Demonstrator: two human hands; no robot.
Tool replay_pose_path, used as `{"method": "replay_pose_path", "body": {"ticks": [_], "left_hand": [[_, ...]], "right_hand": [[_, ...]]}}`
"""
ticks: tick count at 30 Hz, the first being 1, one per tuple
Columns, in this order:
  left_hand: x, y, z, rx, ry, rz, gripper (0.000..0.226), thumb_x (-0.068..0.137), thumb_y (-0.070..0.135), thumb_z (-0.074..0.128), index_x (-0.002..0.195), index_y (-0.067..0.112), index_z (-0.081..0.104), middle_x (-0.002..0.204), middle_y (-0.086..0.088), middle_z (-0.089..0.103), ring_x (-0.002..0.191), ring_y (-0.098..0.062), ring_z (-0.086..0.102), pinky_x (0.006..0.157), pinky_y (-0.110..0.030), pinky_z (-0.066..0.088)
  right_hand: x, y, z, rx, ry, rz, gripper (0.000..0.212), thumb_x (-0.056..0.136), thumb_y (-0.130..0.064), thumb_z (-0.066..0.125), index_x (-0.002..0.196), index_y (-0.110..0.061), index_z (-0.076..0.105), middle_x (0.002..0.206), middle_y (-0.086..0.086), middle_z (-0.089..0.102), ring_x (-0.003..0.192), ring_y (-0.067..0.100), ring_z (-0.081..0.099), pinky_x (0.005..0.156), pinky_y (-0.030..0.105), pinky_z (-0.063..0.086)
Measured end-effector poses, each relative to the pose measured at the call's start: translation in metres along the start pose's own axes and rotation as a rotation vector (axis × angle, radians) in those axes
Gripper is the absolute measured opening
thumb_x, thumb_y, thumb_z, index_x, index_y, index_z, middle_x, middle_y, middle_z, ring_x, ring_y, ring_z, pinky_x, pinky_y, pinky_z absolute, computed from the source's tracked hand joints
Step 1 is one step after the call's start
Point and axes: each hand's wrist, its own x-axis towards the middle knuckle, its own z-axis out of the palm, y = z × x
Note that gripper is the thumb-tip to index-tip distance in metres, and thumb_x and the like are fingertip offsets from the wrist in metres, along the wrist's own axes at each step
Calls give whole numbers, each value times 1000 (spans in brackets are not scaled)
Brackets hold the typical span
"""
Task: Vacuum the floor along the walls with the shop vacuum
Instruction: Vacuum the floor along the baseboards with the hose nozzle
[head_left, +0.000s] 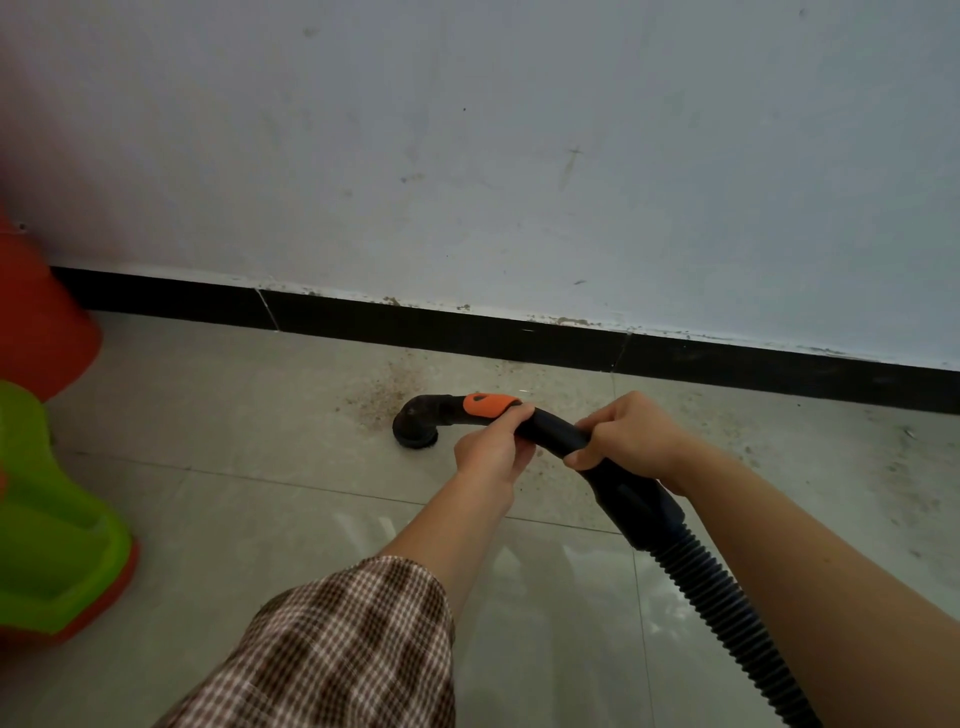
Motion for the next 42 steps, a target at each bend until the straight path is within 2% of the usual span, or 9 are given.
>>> {"method": "replay_pose_path", "body": {"ticks": [4,8,14,18,23,32,35,40,42], "left_hand": [[4,7,-7,-12,26,13,36,77,15,82,105,8,59,96,-12,71,82,-17,69,62,-23,57],[6,13,-16,-32,54,29,35,77,15,82,103,8,60,95,-12,71,80,-17,69,57,-22,55],[6,19,-30,-51,71,49,36,77,15,81,106,8,62,95,-11,72,79,-15,70,55,-20,54],[7,26,-37,-61,72,57,37,77,15,81,107,7,61,94,-11,72,79,-15,69,53,-20,54],[11,31,-42,-67,82,60,37,77,14,81,108,6,61,96,-12,71,81,-18,69,59,-22,55],[26,43,-56,-76,103,111,29,78,13,80,100,7,62,95,-13,71,83,-18,69,64,-22,56],[30,48,-62,-84,116,124,33,78,13,80,105,6,62,97,-14,71,86,-20,70,66,-24,57],[36,57,-70,-90,136,149,36,78,14,79,110,4,64,100,-14,71,92,-23,70,77,-29,58],[39,60,-72,-89,133,162,36,79,14,78,111,4,64,101,-14,71,94,-23,69,76,-28,58]], "right_hand": [[6,-7,8,7,-11,-15,20,75,-13,77,95,-18,79,89,8,73,84,25,68,78,35,59],[11,-15,17,23,-26,-27,22,76,-12,77,96,-18,79,88,7,73,84,24,68,76,33,58],[16,-22,28,27,-53,-43,24,76,-11,76,99,-18,79,90,8,73,88,26,68,86,42,58],[19,-28,35,32,-50,-61,21,76,-11,76,93,-21,78,87,7,73,84,25,69,82,39,59],[23,-33,42,54,-51,-66,22,75,-9,77,93,-21,79,83,5,73,77,22,69,64,27,55],[35,-44,58,79,-54,-94,25,75,-11,78,98,-22,79,85,4,74,80,22,69,76,36,60],[38,-48,66,86,-45,-104,25,75,-11,79,97,-21,80,83,4,75,78,23,70,79,39,60],[43,-56,78,115,-41,-114,23,75,-13,80,95,-24,79,77,2,75,67,18,71,61,28,58],[46,-59,83,112,-34,-120,22,75,-14,80,94,-25,79,76,1,74,69,17,70,62,27,57]]}}
